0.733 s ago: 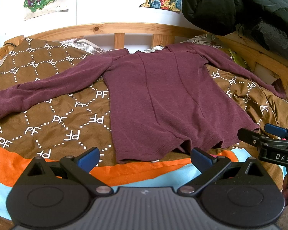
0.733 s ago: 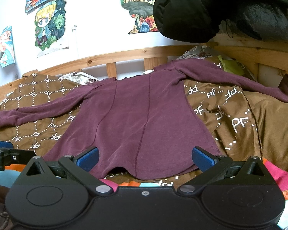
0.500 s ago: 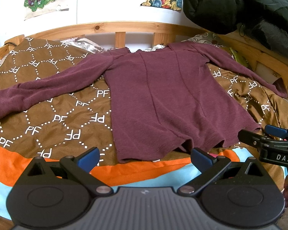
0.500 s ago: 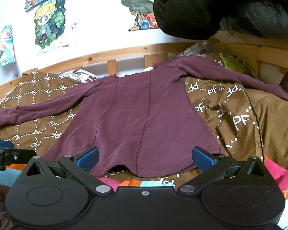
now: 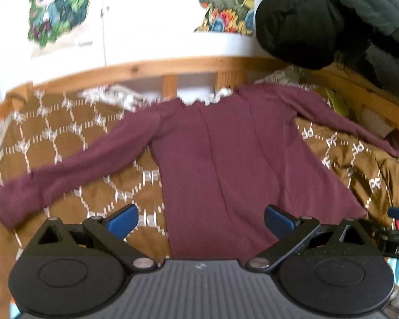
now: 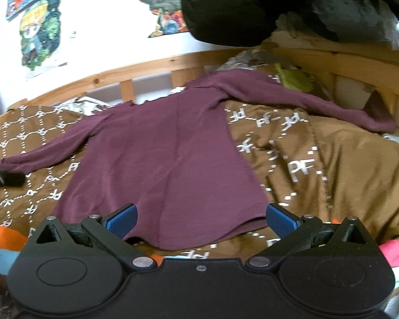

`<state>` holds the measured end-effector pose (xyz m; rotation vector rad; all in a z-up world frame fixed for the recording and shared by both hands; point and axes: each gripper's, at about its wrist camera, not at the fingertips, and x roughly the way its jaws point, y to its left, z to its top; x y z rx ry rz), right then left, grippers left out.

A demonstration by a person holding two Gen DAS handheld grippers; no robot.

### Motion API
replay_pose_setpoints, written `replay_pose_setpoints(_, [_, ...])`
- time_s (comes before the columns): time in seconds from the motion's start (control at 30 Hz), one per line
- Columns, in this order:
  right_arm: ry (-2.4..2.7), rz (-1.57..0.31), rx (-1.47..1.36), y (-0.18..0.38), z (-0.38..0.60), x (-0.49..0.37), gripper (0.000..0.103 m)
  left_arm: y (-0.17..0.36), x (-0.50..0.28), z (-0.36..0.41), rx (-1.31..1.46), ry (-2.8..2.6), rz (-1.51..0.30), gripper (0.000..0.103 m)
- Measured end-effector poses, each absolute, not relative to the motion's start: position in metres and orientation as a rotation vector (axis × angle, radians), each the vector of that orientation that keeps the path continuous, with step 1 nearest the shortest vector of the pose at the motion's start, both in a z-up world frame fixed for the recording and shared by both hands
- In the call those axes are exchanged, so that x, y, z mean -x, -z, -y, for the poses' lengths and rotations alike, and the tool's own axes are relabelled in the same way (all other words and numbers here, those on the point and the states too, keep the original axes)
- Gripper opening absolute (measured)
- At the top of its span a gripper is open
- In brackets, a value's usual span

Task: Fold small clothes
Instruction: 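Reach the right gripper to the sleeve cuff beyond the shirt and grasp it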

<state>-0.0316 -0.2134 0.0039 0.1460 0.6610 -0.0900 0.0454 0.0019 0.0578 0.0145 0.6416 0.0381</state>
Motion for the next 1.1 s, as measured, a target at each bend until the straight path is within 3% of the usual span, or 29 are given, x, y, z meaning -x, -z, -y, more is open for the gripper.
replay_pose_setpoints(0.53, [0.196, -0.648, -0.281, -0.006, 0.265, 0.017, 0.103, -0.129, -0.152, 0.015, -0.130, -0.100, -0.709, 0.103])
replay_pose_setpoints(0.8, [0.302, -0.502, -0.276, -0.008, 0.289, 0.019, 0.103, -0.075, -0.199, 0.032, -0.103, -0.013, -0.717, 0.103])
replay_pose_setpoints(1.1, [0.441, -0.486, -0.323, -0.026, 0.354, -0.015, 0.101, 0.005, -0.223, 0.038, -0.098, 0.093, -0.719, 0.103])
